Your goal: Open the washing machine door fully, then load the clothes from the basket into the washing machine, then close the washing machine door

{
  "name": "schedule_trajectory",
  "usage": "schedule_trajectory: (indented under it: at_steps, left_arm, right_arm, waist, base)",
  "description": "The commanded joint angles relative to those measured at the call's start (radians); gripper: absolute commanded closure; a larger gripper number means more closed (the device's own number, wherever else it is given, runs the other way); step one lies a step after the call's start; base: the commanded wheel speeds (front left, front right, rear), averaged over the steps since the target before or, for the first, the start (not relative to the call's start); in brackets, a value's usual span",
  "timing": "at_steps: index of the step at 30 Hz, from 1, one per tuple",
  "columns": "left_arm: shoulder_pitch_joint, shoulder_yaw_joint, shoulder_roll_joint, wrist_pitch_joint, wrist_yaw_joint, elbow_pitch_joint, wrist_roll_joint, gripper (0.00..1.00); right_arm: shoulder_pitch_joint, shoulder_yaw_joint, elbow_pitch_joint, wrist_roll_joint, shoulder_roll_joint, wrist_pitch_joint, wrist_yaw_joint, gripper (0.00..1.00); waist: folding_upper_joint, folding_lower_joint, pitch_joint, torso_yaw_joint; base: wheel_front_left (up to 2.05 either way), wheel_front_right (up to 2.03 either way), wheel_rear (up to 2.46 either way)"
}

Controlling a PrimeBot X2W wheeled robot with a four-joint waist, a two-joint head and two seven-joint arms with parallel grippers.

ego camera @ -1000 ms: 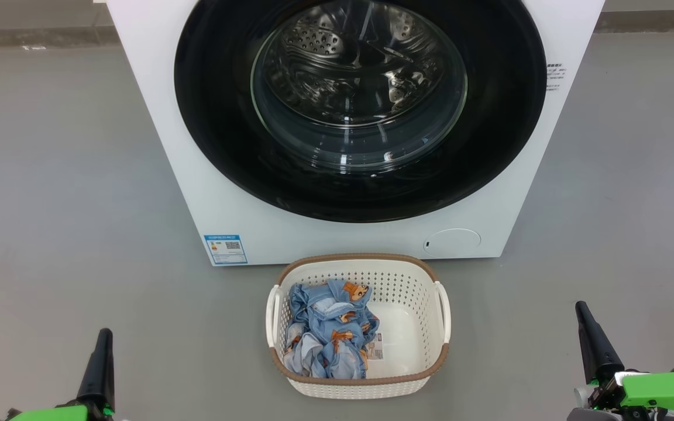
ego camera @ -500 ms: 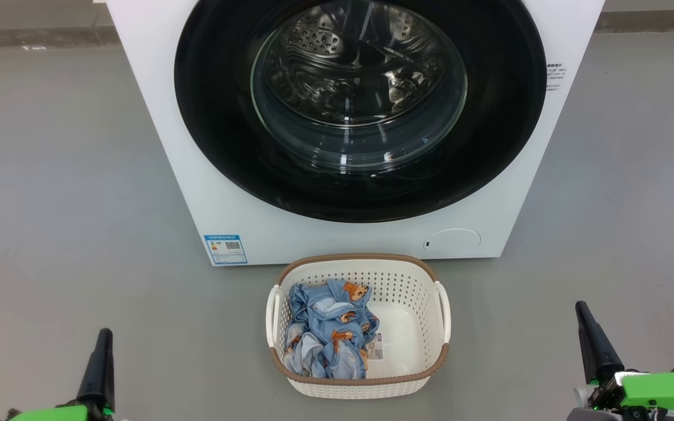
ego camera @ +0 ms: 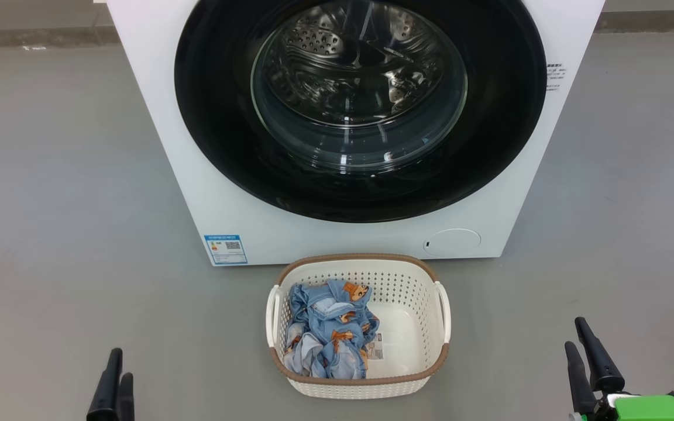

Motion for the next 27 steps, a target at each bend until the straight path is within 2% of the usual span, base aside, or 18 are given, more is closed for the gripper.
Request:
schedule_trajectory:
  at_steps: [1, 10, 27]
  left_arm:
    - [-0.028, 0.003, 0.019, -0.009, -0.001, -0.035, 0.012, 0.00]
    - [-0.031, -0.005, 0.028, -0.037, -0.001, -0.060, 0.045, 0.00]
    - [-0.037, -0.027, 0.043, -0.085, -0.001, -0.107, 0.148, 0.00]
  right_arm:
    - [-0.029, 0.009, -0.034, -0.005, -0.006, -0.009, 0.000, 0.00]
    - [-0.036, 0.023, -0.063, -0.018, -0.011, -0.037, 0.000, 0.00]
    - [-0.053, 0.115, -0.114, -0.085, -0.065, -0.091, 0.000, 0.00]
  waist:
    - [-0.0001, 0.0000, 0.001, 0.000]
    - [-0.0001, -0.0001, 0.002, -0.001]
    - [-0.0001, -0.0001, -0.001, 0.004]
  base:
    - [0.00, 0.00, 0.00]
    - [0.00, 0.00, 0.00]
    - [0.00, 0.00, 0.00]
